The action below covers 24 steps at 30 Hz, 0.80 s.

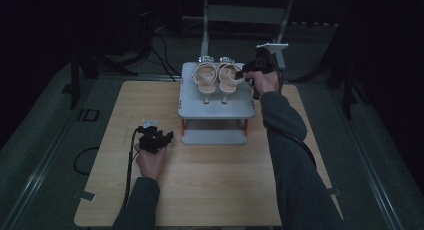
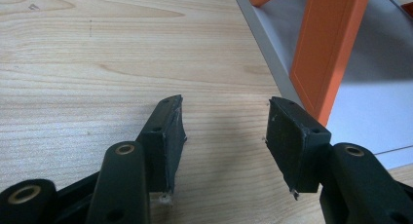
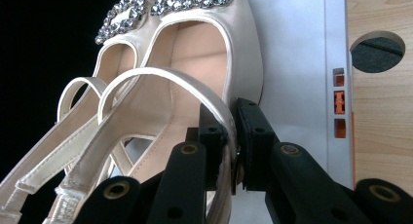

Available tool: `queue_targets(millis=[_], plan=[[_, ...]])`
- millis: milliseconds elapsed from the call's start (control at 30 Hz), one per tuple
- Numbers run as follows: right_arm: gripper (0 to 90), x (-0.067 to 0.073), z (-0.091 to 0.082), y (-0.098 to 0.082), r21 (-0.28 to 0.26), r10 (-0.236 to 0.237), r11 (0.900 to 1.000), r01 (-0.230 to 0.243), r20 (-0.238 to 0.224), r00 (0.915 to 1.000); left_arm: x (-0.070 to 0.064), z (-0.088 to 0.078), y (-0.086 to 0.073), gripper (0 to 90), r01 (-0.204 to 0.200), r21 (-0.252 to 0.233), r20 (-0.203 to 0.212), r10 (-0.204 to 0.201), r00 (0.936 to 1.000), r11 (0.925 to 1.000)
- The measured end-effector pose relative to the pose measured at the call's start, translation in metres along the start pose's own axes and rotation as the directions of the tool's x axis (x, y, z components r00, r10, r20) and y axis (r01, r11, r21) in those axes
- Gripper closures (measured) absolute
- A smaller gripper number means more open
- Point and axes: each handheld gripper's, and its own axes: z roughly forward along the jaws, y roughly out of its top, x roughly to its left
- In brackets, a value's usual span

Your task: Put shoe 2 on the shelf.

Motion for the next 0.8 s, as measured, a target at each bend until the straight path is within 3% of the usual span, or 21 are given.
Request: queue_targets(millis=[100, 300, 500, 667, 800], plan=[[77.3, -0.001, 0.0, 0.0, -0.011, -0.016, 1.0, 0.016, -0.02, 0.9997, 0.0, 0.0, 0.0, 48.2, 0.001, 0.0, 0.0, -0.001, 1.0, 1.0], [58.3, 0.0, -0.004, 0.0, -0.062, -0.054, 0.997, 0.05, -0.072, 0.996, 0.0, 0.0, 0.0, 48.2, -0.001, 0.002, 0.001, 0.001, 1.0, 1.0], [53.1, 0.009, -0.025, 0.001, -0.145, -0.123, 0.983, 0.108, -0.097, 0.9877, 0.0, 0.0, 0.0, 48.2, 0.001, 0.001, 0.002, -0.001, 1.0, 1.0], [52.3, 0.015, -0.05, -0.004, -0.23, -0.195, 0.96, 0.162, -0.131, 0.972, 0.0, 0.0, 0.0, 48.2, 0.002, -0.001, 0.0, -0.002, 1.0, 1.0], [52.3, 0.008, -0.064, -0.01, -0.266, -0.226, 0.945, 0.19, -0.11, 0.968, 0.0, 0.0, 0.0, 48.2, 0.001, 0.001, 0.0, -0.001, 1.0, 1.0]])
